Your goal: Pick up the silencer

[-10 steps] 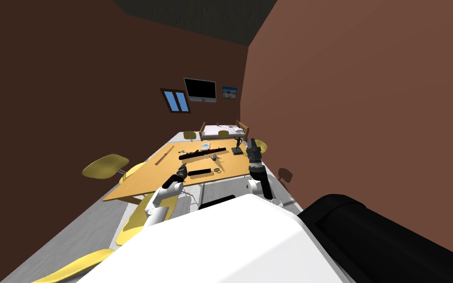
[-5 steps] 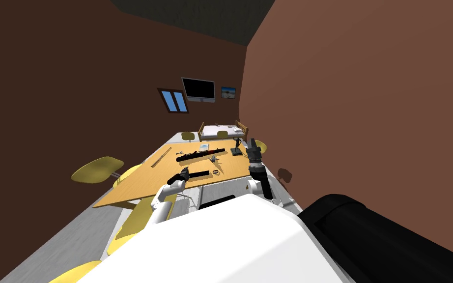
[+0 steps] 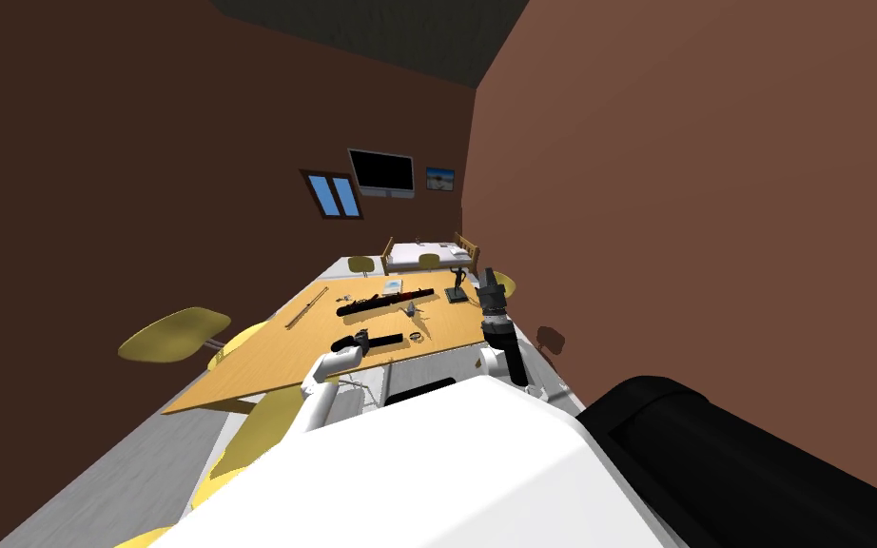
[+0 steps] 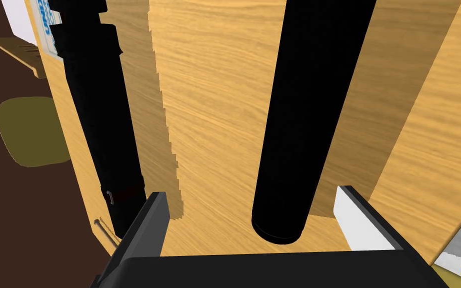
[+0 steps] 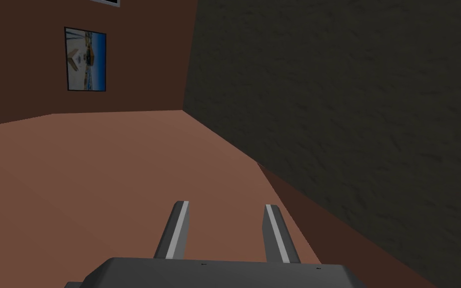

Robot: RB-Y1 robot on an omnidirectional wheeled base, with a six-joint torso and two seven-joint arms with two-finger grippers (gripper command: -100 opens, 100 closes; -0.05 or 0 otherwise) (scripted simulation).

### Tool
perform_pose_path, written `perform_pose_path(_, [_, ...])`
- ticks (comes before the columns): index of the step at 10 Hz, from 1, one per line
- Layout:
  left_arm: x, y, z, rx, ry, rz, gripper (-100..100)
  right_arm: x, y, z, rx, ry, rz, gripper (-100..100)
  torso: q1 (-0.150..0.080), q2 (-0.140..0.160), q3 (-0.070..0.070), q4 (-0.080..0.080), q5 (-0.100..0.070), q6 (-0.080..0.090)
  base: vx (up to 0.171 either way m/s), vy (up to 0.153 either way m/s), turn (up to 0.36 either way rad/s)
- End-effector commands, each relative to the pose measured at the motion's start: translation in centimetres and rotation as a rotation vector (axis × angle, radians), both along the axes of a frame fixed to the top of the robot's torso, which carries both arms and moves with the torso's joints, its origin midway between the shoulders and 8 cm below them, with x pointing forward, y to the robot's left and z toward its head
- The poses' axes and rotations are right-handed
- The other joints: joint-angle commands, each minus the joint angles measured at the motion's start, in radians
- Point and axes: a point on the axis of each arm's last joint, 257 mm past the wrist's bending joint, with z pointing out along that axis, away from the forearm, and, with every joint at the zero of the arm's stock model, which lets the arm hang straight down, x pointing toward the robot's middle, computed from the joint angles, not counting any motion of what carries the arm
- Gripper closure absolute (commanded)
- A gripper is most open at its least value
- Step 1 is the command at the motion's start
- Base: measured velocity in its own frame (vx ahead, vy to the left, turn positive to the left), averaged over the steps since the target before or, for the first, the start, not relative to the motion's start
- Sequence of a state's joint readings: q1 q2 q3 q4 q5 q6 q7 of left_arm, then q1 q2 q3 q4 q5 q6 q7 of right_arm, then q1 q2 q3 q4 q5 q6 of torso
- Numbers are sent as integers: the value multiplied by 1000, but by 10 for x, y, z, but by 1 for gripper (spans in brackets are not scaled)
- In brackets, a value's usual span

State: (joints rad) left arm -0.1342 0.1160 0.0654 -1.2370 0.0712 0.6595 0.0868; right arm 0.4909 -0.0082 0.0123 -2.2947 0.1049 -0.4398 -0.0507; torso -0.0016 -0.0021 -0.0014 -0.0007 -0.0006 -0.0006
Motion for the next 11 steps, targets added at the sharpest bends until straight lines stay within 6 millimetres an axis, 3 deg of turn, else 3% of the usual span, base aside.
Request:
perform_pose_path(1, [-6,-3,-11,-6,51,1,-100,0,0,0,0,0,0,0,0,0,0,0,0,0,31,-21,-16])
perform_pose_path(5, [-22,-16,-35,-27,173,0,-100,0,0,0,0,0,0,0,0,0,0,0,0,0,36,-24,-22])
perform_pose_path(8, [-25,-22,-40,-34,195,-2,-100,0,0,0,0,0,0,0,1,1,0,0,0,0,24,-8,-9])
perform_pose_path(9, [-25,-22,-40,-35,199,-2,0,0,0,0,0,0,0,0,1,2,1,0,0,0,0,0,0])
perform_pose_path(10, [-26,-10,-45,-37,199,28,-100,0,0,0,0,0,0,0,1,2,1,1,0,0,-12,6,-274])
perform_pose_path(11, [-28,2,-49,-40,199,59,-100,0,0,0,0,0,0,0,2,3,2,1,0,1,-35,22,-338])
